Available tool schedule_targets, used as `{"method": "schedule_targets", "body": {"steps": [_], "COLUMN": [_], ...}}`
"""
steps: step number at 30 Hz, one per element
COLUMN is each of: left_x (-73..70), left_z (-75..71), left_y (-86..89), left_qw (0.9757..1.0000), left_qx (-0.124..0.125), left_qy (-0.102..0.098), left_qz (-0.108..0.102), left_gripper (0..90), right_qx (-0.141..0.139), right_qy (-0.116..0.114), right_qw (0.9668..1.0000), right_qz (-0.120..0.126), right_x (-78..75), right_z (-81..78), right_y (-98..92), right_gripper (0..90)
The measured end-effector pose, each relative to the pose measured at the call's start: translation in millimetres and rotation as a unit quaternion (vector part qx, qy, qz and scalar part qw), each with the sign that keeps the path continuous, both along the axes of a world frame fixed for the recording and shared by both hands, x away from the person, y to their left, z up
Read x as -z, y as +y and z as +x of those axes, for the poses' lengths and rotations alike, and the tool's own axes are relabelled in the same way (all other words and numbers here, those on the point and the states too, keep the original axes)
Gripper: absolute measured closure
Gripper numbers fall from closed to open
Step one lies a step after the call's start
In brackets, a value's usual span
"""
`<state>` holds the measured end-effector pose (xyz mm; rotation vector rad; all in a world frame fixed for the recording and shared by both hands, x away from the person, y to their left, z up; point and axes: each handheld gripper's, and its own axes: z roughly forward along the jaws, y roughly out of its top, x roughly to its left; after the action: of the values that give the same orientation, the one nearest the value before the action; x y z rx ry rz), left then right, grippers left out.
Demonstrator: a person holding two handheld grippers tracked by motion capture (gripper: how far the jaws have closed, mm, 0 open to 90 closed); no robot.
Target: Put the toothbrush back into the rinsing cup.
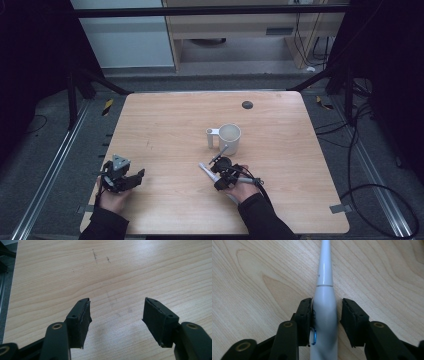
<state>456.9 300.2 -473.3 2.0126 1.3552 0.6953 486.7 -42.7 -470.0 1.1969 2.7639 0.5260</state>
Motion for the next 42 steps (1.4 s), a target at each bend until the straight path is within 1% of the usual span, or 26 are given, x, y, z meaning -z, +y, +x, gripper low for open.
{"method": "schedule_targets", "body": {"steps": [2,7,11,14,15,19,24,27,28,30,33,37,42], "left_x": [-0.1,-0.1,-0.3,-0.3,-0.2,-0.4,-0.2,-0.3,-0.2,-0.1,0.0,0.0,0.1], "left_z": [-0.1,-0.1,-0.3,-0.2,-0.1,-0.3,-0.2,-0.3,-0.3,-0.2,-0.1,-0.2,0.0], "left_y": [0.0,0.3,0.1,0.0,0.0,-0.2,-0.2,-0.4,-0.4,-0.4,-0.3,-0.3,-0.5], "left_qw": [1.0,1.0,1.0,1.0,1.0,1.0,1.0,1.0,1.0,1.0,1.0,1.0,1.0], "left_qx": [0.0,0.0,0.0,0.0,0.0,0.0,0.0,0.0,0.0,0.0,0.0,-0.001,-0.001], "left_qy": [0.0,0.0,-0.001,0.0,0.0,-0.001,0.0,0.0,0.0,0.0,0.001,0.001,0.001], "left_qz": [0.0,-0.001,-0.001,-0.001,-0.001,-0.001,-0.001,-0.001,-0.001,-0.002,-0.002,-0.002,-0.003], "left_gripper": [37.7,37.7,37.7,37.7,37.7,37.7,37.7,37.7,37.8,37.7,37.7,37.7,37.8], "right_qx": [-0.005,0.007,0.007,0.003,0.008,0.01,0.011,0.015,0.02,0.018,0.023,0.03,0.044], "right_qy": [-0.003,0.007,0.009,0.008,0.011,0.005,-0.013,-0.022,-0.025,-0.034,-0.041,-0.061,-0.095], "right_qw": [1.0,0.9999,0.9998,0.9999,0.9999,0.9999,0.9995,0.9991,0.9989,0.9984,0.9974,0.9947,0.9884], "right_qz": [-0.005,-0.011,-0.017,-0.009,-0.004,0.009,0.027,0.032,0.035,0.041,0.054,0.078,0.11], "right_x": [0.1,-1.2,-2.0,-4.3,-6.0,-12.9,-22.9,-27.7,-29.1,-32.1,-36.9,-45.1,-58.2], "right_z": [0.3,1.3,1.7,1.4,0.9,0.0,-1.8,-2.9,-3.7,-4.6,-6.8,-9.4,-15.2], "right_y": [0.4,1.7,1.6,-0.7,-1.1,-6.0,-12.6,-16.5,-17.6,-21.1,-25.7,-34.0,-45.5], "right_gripper": [66.1,67.1,67.5,67.5,67.6,67.7,67.8,67.9,67.9,67.9,67.9,67.9,67.9]}}
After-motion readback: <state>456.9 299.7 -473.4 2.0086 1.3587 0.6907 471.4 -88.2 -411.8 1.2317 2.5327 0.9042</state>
